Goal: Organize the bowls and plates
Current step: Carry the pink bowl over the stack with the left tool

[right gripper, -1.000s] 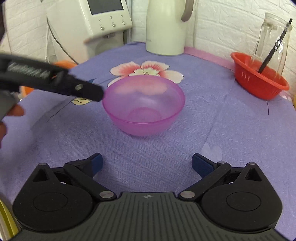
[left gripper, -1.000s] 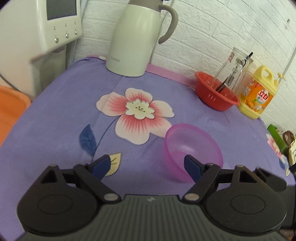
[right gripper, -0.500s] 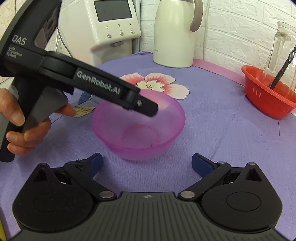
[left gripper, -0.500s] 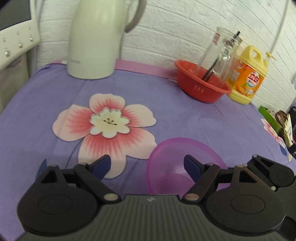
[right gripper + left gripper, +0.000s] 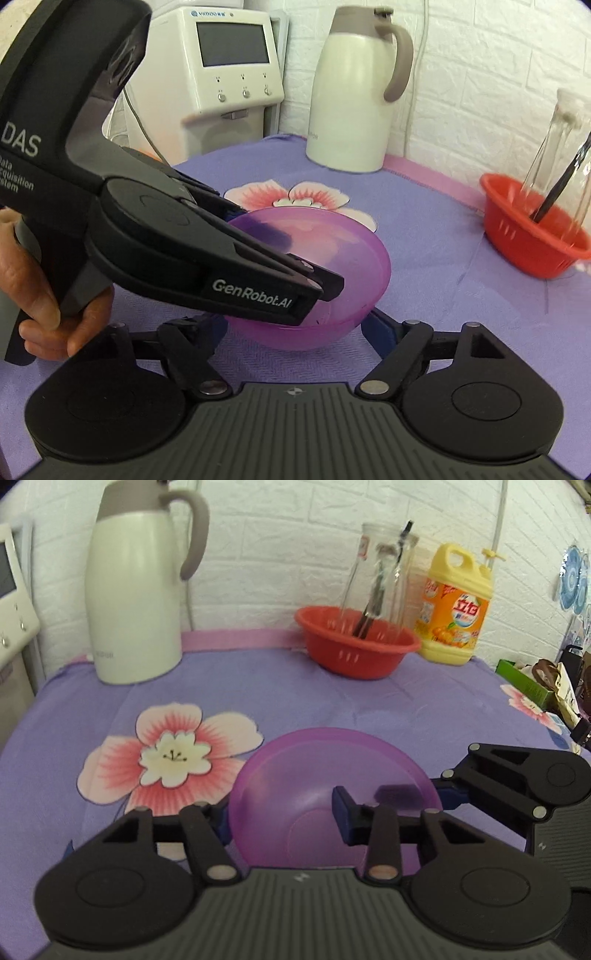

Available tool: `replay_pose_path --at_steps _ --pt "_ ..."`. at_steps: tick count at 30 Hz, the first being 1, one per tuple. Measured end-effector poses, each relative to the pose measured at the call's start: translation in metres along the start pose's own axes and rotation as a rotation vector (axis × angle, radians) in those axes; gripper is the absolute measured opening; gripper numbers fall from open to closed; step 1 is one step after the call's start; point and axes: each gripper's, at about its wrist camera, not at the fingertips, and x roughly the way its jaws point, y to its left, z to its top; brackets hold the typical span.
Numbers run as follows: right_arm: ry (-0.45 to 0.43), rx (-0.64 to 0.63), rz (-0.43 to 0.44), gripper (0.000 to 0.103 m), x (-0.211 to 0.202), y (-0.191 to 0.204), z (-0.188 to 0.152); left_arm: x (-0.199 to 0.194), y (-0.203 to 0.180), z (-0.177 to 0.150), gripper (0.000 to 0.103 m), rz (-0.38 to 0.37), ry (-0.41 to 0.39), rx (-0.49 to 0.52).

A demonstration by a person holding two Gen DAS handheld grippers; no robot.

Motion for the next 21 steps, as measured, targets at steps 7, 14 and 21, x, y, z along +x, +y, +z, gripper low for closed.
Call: replay_pose_path --at_steps 7,14,21 --pt "-0.035 0.024 -0.032 0.103 -0.062 -0.001 0.009 -0.054 -0.045 0.011 0.04 -0.008 -0.049 0.016" --pt "-0.07 0.088 -0.056 0.103 -0.161 0.019 -0.01 -0.134 -0.123 -0.012 0.04 -0.096 -0.068 0.045" --pt "-0.05 0.116 -0.122 0.103 -0.242 0.049 -0.063 -0.177 -0.194 -0.062 0.04 -0.202 -0.014 0.05"
